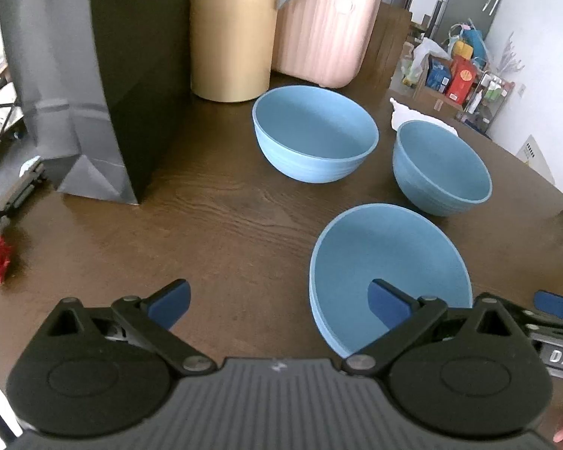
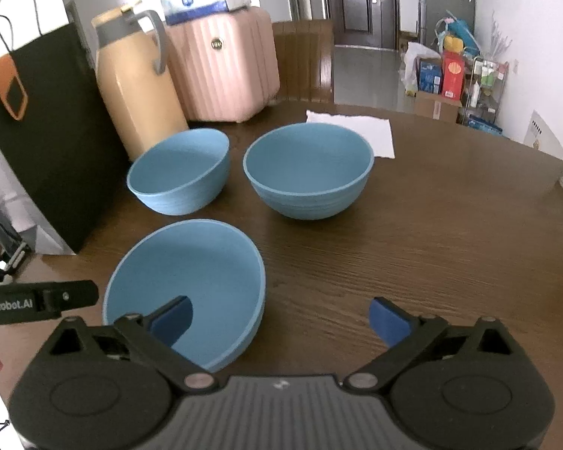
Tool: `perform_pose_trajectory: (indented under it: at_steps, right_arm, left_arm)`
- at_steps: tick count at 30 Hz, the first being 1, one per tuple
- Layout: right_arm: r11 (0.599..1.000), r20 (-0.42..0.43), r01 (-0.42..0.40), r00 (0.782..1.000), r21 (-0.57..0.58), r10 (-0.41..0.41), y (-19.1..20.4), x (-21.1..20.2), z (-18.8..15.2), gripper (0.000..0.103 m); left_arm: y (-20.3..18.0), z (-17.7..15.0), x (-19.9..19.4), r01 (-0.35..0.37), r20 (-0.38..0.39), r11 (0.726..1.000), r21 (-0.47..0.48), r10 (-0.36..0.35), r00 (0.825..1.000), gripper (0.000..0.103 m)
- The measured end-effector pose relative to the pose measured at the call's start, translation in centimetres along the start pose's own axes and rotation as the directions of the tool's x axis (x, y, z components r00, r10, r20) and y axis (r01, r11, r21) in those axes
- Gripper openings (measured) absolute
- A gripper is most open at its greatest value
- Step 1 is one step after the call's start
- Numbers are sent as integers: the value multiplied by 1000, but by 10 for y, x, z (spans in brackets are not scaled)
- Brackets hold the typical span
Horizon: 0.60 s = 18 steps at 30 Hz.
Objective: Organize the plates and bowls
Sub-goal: 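Move both tools to the rim of the large blue bowl, then close the left tool on the large bowl rim while the right tool closes on it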
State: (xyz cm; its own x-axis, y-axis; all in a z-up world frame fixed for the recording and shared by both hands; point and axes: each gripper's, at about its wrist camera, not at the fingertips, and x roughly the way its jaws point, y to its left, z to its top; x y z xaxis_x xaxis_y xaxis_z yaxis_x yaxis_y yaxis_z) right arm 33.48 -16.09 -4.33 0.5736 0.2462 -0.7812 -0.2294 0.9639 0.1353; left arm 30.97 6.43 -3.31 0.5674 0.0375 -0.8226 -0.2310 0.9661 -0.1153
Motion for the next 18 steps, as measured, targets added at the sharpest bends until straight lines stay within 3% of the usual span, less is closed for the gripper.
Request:
perform_pose_trajectory:
  at_steps: [3, 7, 14, 18]
  right_arm:
    - [1000, -25, 9, 1000, -10, -9, 4, 14, 6, 92]
    - [1000, -45, 18, 999, -17, -18, 8, 28, 11, 84]
    - [1000, -104, 12, 994, -3, -12, 7, 49, 15, 56]
    - [1000, -138, -5, 990, 1, 5, 6, 58, 15, 52]
  left_arm:
    - [-1, 7, 12, -4, -19, 1000, -4, 4, 1000, 101]
    - [-4, 13, 26, 8, -57, 1000, -5, -8, 998, 90]
    - [-10, 17, 46, 26, -113, 1000, -10, -27, 993, 80]
    - [-11, 17, 56, 33, -150, 999, -20, -35, 988, 69]
